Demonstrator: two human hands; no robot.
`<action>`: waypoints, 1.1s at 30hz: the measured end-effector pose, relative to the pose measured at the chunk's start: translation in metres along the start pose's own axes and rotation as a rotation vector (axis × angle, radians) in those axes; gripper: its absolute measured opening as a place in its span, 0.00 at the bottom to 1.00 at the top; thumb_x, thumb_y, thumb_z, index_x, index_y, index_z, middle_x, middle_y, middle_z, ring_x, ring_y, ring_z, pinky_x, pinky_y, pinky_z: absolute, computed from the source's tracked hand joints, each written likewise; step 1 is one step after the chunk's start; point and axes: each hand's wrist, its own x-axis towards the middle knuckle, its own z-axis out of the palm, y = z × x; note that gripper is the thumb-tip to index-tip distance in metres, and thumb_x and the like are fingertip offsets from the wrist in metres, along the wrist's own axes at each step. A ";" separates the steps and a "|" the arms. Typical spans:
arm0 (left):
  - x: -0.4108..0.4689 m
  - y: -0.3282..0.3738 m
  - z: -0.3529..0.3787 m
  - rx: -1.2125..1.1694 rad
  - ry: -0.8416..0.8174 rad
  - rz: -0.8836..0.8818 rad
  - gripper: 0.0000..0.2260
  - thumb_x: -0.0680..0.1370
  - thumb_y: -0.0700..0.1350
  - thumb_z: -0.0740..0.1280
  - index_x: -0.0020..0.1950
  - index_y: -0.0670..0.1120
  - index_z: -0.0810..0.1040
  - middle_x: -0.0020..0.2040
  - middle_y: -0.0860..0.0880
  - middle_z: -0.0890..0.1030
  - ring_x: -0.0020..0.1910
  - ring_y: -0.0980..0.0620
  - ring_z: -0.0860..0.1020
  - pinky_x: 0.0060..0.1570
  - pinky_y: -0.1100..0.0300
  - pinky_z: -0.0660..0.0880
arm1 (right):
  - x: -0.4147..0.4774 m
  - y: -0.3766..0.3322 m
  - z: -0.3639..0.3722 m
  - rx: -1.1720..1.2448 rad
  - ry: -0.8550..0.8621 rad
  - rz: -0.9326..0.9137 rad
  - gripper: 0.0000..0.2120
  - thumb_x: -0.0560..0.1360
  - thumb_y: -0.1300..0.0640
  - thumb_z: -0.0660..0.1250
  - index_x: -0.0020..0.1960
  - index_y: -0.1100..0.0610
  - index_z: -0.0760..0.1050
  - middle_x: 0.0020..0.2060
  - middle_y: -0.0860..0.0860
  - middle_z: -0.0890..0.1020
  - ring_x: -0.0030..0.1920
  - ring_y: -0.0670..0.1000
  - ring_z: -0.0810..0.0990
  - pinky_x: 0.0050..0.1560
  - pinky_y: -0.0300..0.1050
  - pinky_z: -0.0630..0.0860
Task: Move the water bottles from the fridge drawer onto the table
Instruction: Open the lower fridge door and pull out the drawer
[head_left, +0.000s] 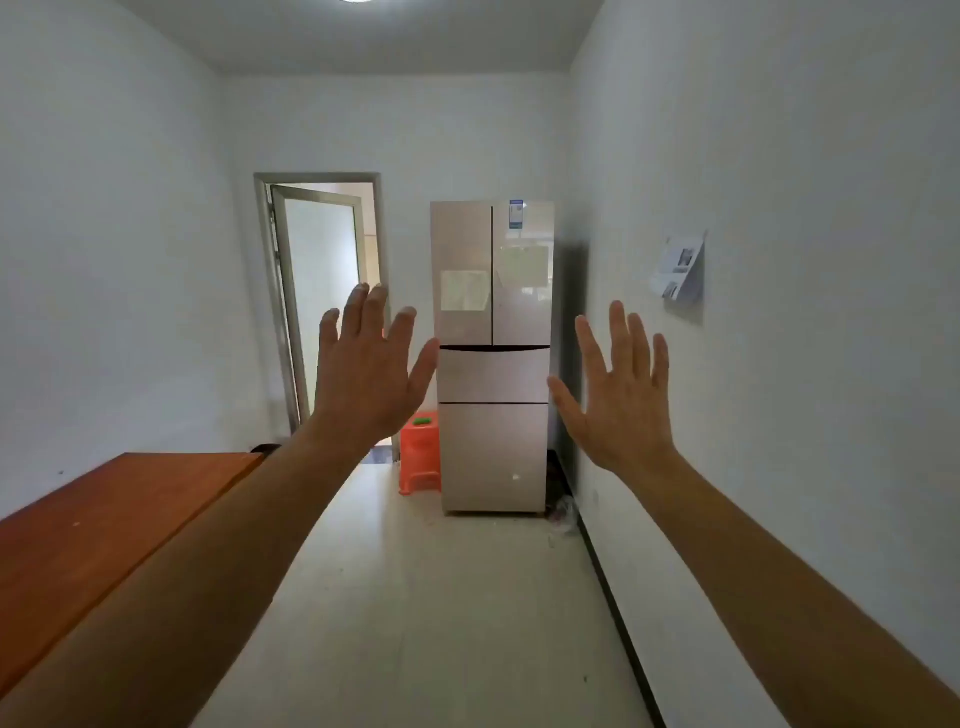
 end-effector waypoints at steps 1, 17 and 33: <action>0.002 -0.001 0.011 0.001 -0.055 0.008 0.27 0.81 0.60 0.49 0.67 0.44 0.75 0.71 0.37 0.71 0.73 0.37 0.66 0.67 0.37 0.65 | 0.005 -0.001 0.009 0.006 -0.005 -0.007 0.37 0.79 0.32 0.49 0.82 0.50 0.48 0.81 0.58 0.47 0.80 0.61 0.46 0.77 0.63 0.43; 0.108 -0.092 0.275 -0.058 -0.139 -0.041 0.32 0.80 0.64 0.47 0.77 0.47 0.64 0.76 0.39 0.66 0.75 0.37 0.63 0.70 0.34 0.60 | 0.131 -0.046 0.263 -0.066 -0.202 -0.018 0.36 0.79 0.32 0.49 0.81 0.51 0.54 0.81 0.58 0.51 0.80 0.61 0.52 0.76 0.58 0.38; 0.248 -0.023 0.609 -0.089 -0.330 0.024 0.33 0.80 0.64 0.45 0.77 0.46 0.63 0.75 0.40 0.67 0.75 0.38 0.64 0.70 0.36 0.61 | 0.280 0.104 0.569 -0.020 -0.275 0.044 0.34 0.78 0.35 0.51 0.78 0.53 0.61 0.78 0.58 0.61 0.77 0.61 0.62 0.75 0.59 0.49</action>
